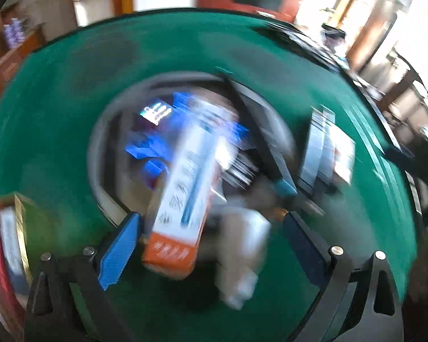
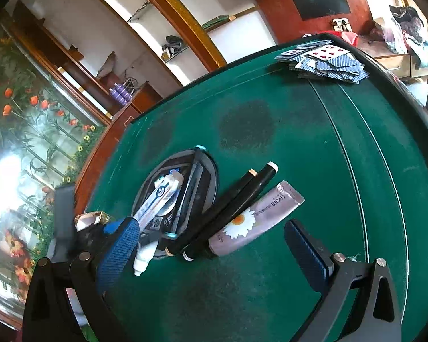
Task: Organize objects
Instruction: 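Grasp the white-orange tube box beside the device with the left gripper and lift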
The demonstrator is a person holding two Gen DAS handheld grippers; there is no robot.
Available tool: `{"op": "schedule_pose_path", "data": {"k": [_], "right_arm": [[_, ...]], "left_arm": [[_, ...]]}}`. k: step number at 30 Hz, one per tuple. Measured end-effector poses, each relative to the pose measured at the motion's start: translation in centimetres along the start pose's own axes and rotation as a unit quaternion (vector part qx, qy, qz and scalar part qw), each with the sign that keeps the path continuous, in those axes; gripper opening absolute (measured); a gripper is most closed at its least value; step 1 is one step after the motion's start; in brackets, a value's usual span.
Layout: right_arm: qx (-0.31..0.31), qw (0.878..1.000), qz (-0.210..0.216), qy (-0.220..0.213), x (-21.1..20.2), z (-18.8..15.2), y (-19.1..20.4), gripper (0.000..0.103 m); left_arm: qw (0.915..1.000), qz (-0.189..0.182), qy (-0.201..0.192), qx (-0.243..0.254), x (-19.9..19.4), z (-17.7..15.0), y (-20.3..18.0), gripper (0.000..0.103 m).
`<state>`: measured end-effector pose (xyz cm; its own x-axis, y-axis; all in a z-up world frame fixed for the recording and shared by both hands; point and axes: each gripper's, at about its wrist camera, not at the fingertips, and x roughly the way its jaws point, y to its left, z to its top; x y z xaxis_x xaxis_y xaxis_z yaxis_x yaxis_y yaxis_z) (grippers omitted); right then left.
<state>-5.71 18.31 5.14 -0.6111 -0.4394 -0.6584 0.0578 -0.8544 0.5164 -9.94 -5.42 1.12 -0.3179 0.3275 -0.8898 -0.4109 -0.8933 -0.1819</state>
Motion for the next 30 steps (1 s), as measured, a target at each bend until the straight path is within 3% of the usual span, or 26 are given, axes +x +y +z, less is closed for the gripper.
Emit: {"op": "schedule_pose_path", "data": {"k": [1, 3, 5, 7, 11, 15, 17, 18, 19, 20, 21, 23, 30], "right_arm": [[0.0, 1.0, 0.0, 0.001, 0.1, -0.1, 0.0, 0.103], [0.002, 1.0, 0.0, 0.002, 0.2, -0.1, -0.1, 0.103], [0.006, 1.0, 0.0, 0.002, 0.2, -0.2, -0.2, 0.103], [0.01, 1.0, 0.001, 0.003, 0.4, -0.2, -0.4, 0.103], [0.014, 1.0, 0.005, 0.01, 0.8, -0.3, -0.5, 0.103], [0.012, 1.0, 0.002, 0.017, 1.4, -0.4, -0.4, 0.103], [0.009, 1.0, 0.001, 0.02, 1.6, -0.5, -0.3, 0.103], [0.009, 1.0, 0.002, 0.019, 1.6, -0.5, -0.3, 0.103], [0.008, 1.0, 0.002, 0.018, 1.6, -0.5, -0.3, 0.103], [0.006, 1.0, 0.001, 0.017, 1.6, -0.5, -0.2, 0.103], [0.005, 1.0, 0.001, 0.016, 1.5, -0.6, -0.2, 0.103], [0.005, 1.0, 0.0, 0.015, 1.6, -0.5, -0.3, 0.103], [-0.009, 1.0, -0.008, 0.016, 2.1, -0.8, 0.0, 0.103]], "left_arm": [[1.0, -0.006, 0.0, 0.004, -0.3, -0.4, -0.5, 0.095], [0.9996, 0.021, -0.016, 0.012, -1.1, -0.9, -1.4, 0.094], [0.9946, 0.089, -0.053, 0.01, -1.8, -0.5, -1.4, 0.094], [0.9898, 0.124, -0.069, 0.003, -1.7, 0.1, -1.0, 0.094], [0.9866, 0.144, -0.069, -0.034, -0.2, 1.5, 0.3, 0.092], [0.9823, 0.174, -0.062, -0.028, 1.7, 2.7, 0.2, 0.089], [0.9828, 0.167, -0.069, -0.036, 2.0, 3.1, 0.0, 0.087], [0.9832, 0.164, -0.069, -0.037, 1.6, 2.7, 0.2, 0.08], [0.9849, 0.154, -0.07, -0.038, 1.4, 2.7, 0.3, 0.066], [0.9887, 0.128, -0.068, -0.04, 1.3, 2.6, 0.2, 0.056], [0.9884, 0.13, -0.068, -0.04, 1.1, 2.6, 0.1, 0.03], [0.9871, 0.139, -0.068, -0.042, 0.5, 2.1, 0.2, 0.012], [0.988, 0.098, -0.088, -0.081, -2.5, -0.6, 0.1, 0.009]]}}
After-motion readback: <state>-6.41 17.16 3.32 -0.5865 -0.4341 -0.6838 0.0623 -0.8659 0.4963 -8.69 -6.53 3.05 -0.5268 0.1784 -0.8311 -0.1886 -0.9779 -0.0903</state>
